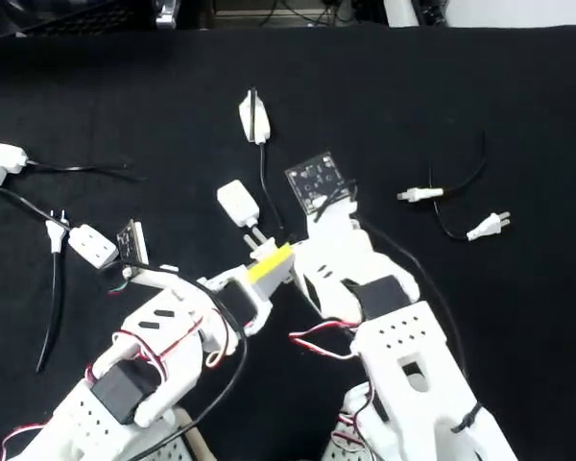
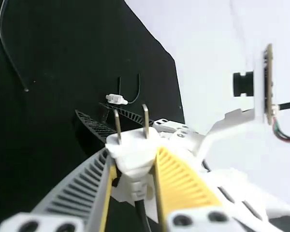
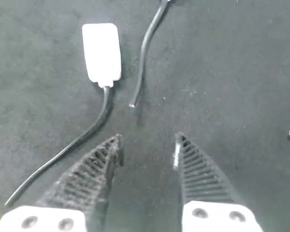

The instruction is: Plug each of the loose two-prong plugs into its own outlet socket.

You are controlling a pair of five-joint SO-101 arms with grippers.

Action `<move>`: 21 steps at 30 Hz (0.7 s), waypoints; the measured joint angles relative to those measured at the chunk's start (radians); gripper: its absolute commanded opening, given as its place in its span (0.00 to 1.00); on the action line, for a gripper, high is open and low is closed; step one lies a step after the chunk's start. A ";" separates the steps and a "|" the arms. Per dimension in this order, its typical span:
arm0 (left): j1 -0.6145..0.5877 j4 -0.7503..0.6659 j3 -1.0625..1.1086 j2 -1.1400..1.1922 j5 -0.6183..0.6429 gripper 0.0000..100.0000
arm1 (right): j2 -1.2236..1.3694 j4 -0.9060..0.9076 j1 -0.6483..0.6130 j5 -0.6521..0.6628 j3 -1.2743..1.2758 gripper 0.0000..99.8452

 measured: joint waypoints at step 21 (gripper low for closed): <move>-0.005 0.008 0.046 -0.005 -0.054 0.03 | 0.321 0.153 -0.048 0.017 -0.199 0.19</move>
